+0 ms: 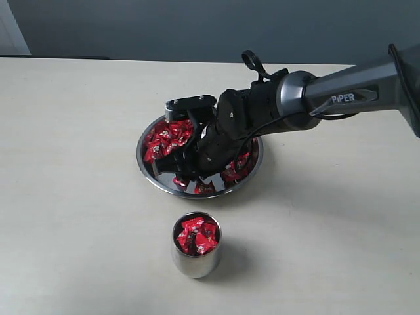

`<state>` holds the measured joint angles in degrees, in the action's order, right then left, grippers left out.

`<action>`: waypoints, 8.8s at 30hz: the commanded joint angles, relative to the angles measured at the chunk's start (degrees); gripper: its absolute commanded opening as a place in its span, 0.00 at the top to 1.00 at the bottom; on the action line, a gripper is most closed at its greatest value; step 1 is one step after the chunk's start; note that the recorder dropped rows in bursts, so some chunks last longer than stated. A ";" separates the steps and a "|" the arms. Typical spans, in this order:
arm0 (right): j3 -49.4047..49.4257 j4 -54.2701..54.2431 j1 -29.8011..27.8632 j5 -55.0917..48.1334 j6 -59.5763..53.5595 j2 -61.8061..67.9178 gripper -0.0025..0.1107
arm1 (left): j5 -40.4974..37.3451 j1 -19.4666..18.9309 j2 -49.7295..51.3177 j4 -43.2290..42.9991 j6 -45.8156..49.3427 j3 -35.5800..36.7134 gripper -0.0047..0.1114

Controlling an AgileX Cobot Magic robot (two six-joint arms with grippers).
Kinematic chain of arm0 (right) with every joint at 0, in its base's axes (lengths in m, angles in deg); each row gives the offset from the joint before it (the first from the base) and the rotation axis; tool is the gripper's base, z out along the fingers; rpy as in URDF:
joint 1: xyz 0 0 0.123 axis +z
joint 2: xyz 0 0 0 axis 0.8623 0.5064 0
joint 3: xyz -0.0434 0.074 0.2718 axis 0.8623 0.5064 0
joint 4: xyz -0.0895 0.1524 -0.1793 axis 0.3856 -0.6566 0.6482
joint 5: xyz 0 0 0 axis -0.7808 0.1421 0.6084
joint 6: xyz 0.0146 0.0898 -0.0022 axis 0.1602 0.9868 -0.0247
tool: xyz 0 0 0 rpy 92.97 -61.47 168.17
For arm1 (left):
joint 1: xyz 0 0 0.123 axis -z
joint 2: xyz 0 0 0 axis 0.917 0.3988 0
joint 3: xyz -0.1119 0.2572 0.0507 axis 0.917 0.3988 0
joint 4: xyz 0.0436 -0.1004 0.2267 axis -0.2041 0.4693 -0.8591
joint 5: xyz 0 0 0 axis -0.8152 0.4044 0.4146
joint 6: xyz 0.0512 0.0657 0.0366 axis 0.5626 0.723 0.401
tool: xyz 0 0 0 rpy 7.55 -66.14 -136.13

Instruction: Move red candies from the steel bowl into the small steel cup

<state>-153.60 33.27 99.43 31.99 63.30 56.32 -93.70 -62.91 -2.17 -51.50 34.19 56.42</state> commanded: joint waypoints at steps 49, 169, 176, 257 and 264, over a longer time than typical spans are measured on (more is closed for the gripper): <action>26.53 0.99 8.88 -3.17 -0.32 -35.49 0.98 | 0.18 -0.03 -0.28 0.07 -0.05 0.26 0.94; 5.91 11.48 -0.53 12.91 -3.11 -5.81 0.57 | 0.30 -0.03 -0.28 0.07 -0.05 0.26 0.94; 1.53 11.17 -0.53 15.00 -1.58 -2.64 0.57 | 0.30 -0.03 -0.28 0.07 -0.05 0.26 0.94; -4.34 5.56 -4.80 3.19 -1.70 -8.19 0.97 | 0.30 -0.03 -0.28 0.07 -0.05 0.26 0.94; 8.62 6.64 -4.51 1.49 -1.78 -22.18 0.97 | 0.30 -0.03 -0.28 0.07 -0.05 0.26 0.94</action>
<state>-150.27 39.07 94.82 33.73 61.70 40.24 -93.70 -62.91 -2.17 -51.50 34.19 56.42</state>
